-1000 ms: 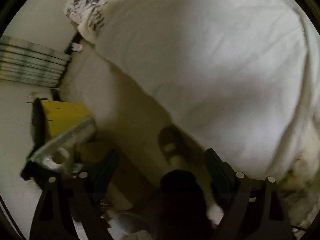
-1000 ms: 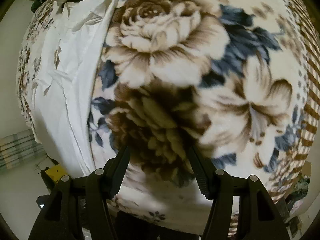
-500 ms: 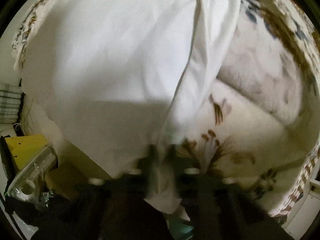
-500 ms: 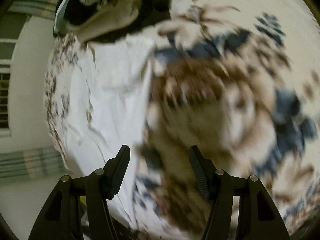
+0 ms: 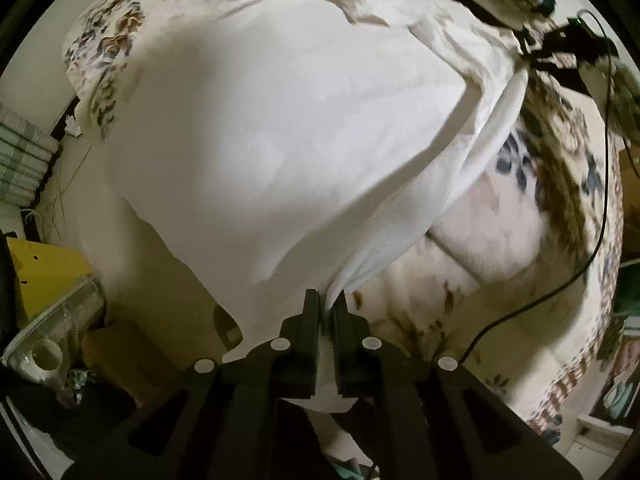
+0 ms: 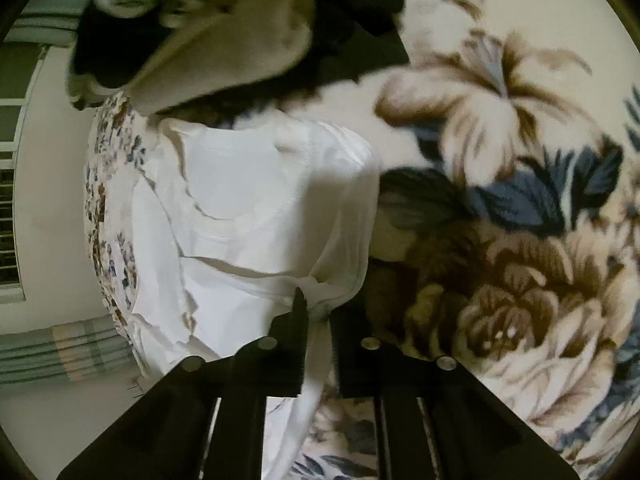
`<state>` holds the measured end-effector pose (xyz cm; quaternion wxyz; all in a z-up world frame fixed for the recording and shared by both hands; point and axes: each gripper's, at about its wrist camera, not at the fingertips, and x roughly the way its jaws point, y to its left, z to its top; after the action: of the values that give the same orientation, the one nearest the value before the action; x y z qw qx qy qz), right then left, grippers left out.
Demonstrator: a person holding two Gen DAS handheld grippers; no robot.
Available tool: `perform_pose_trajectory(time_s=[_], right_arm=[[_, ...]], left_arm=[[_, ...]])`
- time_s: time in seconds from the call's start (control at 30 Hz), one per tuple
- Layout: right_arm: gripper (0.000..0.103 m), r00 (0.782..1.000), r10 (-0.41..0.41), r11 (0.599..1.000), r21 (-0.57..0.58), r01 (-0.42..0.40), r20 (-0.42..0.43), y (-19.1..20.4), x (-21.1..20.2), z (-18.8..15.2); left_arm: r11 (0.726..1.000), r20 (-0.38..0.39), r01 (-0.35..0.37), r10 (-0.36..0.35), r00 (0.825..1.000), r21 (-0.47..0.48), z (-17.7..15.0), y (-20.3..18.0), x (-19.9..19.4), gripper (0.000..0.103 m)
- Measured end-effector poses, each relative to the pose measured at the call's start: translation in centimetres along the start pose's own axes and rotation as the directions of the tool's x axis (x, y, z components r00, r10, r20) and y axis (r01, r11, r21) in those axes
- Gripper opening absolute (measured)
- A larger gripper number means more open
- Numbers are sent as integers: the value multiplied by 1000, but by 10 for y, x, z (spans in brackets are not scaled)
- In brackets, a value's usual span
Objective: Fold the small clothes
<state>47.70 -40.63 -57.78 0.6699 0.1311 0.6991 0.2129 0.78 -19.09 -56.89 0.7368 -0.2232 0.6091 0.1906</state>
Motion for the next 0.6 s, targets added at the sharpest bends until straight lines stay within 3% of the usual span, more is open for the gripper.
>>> perform_pose_trajectory(time_s=[0.13, 0.3, 0.43, 0.6], right_arm=[[7, 999, -24, 999, -35, 26, 37, 25, -30, -3], [7, 996, -48, 995, -86, 55, 79, 85, -53, 2], [7, 990, -83, 988, -118, 96, 114, 145, -53, 11], [7, 975, -167, 971, -147, 189, 145, 219, -18, 26]], left_arm=[[999, 26, 28, -28, 999, -15, 17, 13, -27, 4], [998, 77, 52, -49, 996, -39, 49, 44, -55, 4], [994, 87, 84, -78, 993, -66, 81, 82, -55, 4], [985, 67, 142, -136, 988, -96, 118, 133, -36, 4]])
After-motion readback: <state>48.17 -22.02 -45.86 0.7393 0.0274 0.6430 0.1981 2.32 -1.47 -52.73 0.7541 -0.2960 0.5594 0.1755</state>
